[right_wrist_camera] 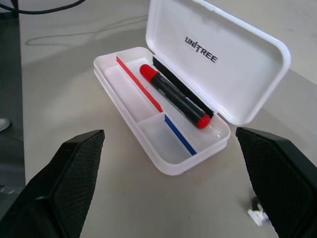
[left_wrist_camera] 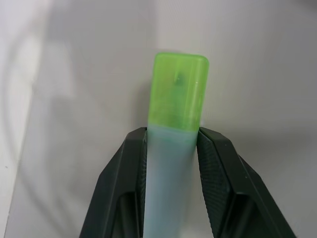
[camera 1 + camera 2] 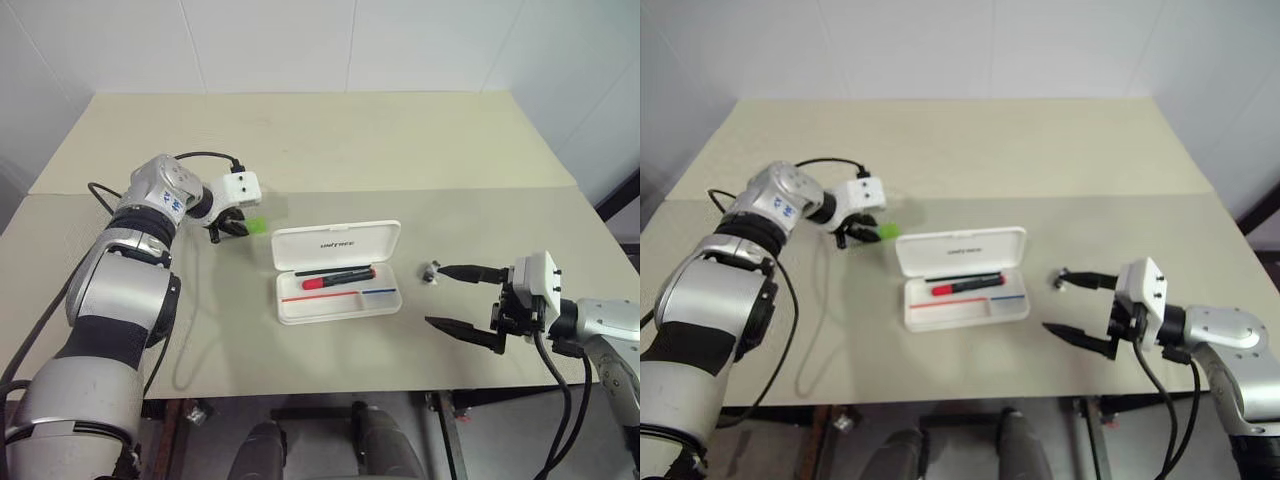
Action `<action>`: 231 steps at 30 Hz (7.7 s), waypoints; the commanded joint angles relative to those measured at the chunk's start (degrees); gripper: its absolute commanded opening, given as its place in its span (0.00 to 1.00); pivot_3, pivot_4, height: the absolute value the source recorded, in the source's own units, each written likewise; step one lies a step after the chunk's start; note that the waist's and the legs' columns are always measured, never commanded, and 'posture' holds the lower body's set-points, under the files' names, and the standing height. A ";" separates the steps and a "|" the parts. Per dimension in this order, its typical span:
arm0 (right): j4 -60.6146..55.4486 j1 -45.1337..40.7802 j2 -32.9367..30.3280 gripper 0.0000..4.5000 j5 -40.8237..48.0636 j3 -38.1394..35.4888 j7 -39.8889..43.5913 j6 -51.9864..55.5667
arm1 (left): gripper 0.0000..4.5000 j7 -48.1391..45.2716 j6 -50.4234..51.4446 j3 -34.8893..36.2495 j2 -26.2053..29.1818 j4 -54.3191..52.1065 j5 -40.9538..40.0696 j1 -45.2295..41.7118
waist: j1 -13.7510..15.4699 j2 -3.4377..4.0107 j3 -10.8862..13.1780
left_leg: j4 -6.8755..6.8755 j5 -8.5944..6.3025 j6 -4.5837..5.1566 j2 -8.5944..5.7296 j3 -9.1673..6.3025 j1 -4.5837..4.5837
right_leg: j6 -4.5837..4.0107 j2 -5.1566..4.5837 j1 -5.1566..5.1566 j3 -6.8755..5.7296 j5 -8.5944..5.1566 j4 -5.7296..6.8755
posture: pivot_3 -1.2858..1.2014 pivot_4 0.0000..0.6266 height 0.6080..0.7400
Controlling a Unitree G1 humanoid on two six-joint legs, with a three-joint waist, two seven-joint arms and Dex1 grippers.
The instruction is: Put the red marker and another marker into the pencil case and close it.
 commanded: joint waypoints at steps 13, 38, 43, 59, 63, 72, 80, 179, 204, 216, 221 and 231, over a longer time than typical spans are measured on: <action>2.08 -4.03 -0.51 1.00 0.88 -0.91 4.44 -1.53 | 0.26 -18.01 6.27 18.74 2.20 -19.38 -24.85 -7.87 | -0.07 0.02 0.03 | 0.06 -0.12 0.06 -0.03 -0.04 -0.43 | 0.12 -0.03 -0.29 -0.02 0.07 0.20 | 0.52 0.24 1.00; 11.97 -14.76 1.87 1.00 -1.20 5.82 10.46 -2.87 | 0.26 -7.15 58.70 0.75 5.35 -96.81 -44.85 24.52 | -0.19 0.24 0.16 | 0.48 -0.12 0.04 0.00 -0.04 -0.33 | -0.11 0.01 -0.35 0.05 -0.08 0.50 | 0.52 0.24 1.00; 12.24 -12.39 0.28 1.00 -2.32 4.52 11.78 -5.07 | 0.26 -2.02 60.32 -6.49 4.50 -99.28 -42.61 25.15 | -0.15 0.24 0.16 | 0.58 -0.13 0.04 -0.01 -0.04 -0.39 | -0.11 0.01 -0.35 0.05 -0.07 0.50 | 0.52 0.24 1.00; 11.56 -8.25 -0.82 1.00 -2.57 2.20 10.23 -6.11 | 0.26 6.14 64.08 -19.27 4.01 -94.14 -32.81 22.20 | -0.20 0.25 0.16 | 0.87 -0.14 0.05 -0.03 -0.03 -0.40 | -0.93 0.01 -0.26 0.09 -0.53 0.56 | 0.52 0.24 1.00; 10.64 -7.21 -0.73 1.00 -2.40 2.10 9.41 -5.94 | 0.26 5.48 64.70 -20.03 5.27 -93.83 -32.50 21.75 | -0.16 0.25 0.16 | 0.87 -0.14 0.05 -0.03 -0.04 -0.40 | -0.93 0.01 -0.26 0.09 -0.53 0.56 | 0.52 0.24 1.00; 10.02 -6.43 -0.74 1.00 -2.31 1.97 8.20 -5.81 | 0.26 5.14 64.01 -21.61 5.91 -92.33 -31.34 22.20 | -0.16 0.25 0.16 | 0.88 -0.14 0.05 -0.04 -0.04 -0.41 | -0.93 0.01 -0.26 0.10 -0.53 0.55 | 0.52 0.24 1.00; 9.36 -5.90 -0.93 1.00 -2.16 1.81 7.33 -5.52 | 0.26 5.27 63.19 -21.90 5.31 -91.67 -30.75 22.16 | -0.16 0.25 0.16 | 0.88 -0.14 0.05 -0.04 -0.03 -0.40 | -0.93 0.00 -0.26 0.10 -0.53 0.55 | 0.52 0.24 1.00; 4.48 -1.19 -1.36 1.00 -1.81 -0.58 3.18 -2.59 | 0.26 -0.86 45.12 -23.98 4.95 -89.58 -14.43 20.18 | -0.09 0.25 0.16 | 0.84 -0.18 0.11 -0.06 -0.04 -0.41 | -0.89 -0.02 -0.22 0.11 -0.62 0.49 | 0.52 0.24 1.00; 3.05 1.07 -1.18 1.00 -1.73 -1.89 2.35 -2.23 | 0.60 -6.42 42.08 -24.24 5.38 -86.65 -10.33 23.46 | -0.08 0.25 0.16 | 0.87 -0.19 0.12 -0.07 -0.04 -0.39 | -0.88 -0.01 -0.20 0.12 -0.64 0.53 | 0.52 0.24 1.00; 4.24 0.33 -1.23 1.00 -2.11 -1.63 2.73 -2.74 | 1.00 -5.91 44.65 -21.86 4.19 -85.84 -9.56 23.85 | -0.07 0.25 0.16 | 0.85 -0.19 0.13 -0.08 -0.04 -0.38 | -0.89 -0.02 -0.19 0.12 -0.66 0.53 | 0.52 0.24 1.00; 4.93 -0.34 -1.32 1.00 -2.28 -1.38 3.16 -2.90 | 1.00 -5.03 45.29 -20.75 3.54 -85.07 -9.65 23.46 | -0.08 0.25 0.16 | 0.86 -0.19 0.13 -0.07 -0.04 -0.38 | -0.88 -0.02 -0.19 0.12 -0.65 0.53 | 0.52 0.24 1.00; 5.93 -1.26 -1.37 1.00 -2.51 -1.07 3.79 -3.29 | 1.00 -5.92 46.73 -17.61 1.90 -86.47 -12.74 22.90 | -0.09 0.25 0.16 | 0.85 -0.19 0.13 -0.08 -0.04 -0.39 | -0.86 -0.02 -0.20 0.12 -0.65 0.54 | 0.52 0.24 1.00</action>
